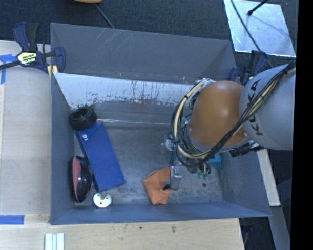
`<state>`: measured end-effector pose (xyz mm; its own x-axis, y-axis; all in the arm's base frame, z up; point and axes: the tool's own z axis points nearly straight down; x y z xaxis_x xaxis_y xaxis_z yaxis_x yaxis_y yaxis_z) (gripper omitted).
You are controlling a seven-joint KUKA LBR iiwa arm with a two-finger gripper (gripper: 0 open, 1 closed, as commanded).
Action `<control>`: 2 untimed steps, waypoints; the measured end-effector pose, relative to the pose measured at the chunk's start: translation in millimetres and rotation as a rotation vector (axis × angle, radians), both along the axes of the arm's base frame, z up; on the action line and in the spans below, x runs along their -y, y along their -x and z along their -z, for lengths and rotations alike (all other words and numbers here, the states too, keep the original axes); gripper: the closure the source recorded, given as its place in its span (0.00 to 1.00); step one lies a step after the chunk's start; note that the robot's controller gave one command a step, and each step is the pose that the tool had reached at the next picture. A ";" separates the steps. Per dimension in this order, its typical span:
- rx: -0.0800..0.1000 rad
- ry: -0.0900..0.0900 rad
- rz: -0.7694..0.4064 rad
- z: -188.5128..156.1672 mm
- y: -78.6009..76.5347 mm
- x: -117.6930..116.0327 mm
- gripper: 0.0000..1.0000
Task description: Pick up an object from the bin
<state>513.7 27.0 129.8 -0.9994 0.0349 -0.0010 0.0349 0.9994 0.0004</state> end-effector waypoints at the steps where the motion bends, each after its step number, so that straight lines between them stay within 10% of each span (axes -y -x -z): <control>1: 0.000 0.000 0.000 0.0 0.0 0.0 0.00; 2: 0.001 0.000 0.174 59.1 3.1 -1.7 1.00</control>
Offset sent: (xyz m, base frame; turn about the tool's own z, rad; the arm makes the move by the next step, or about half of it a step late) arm -0.0037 0.0022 -0.0598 0.1741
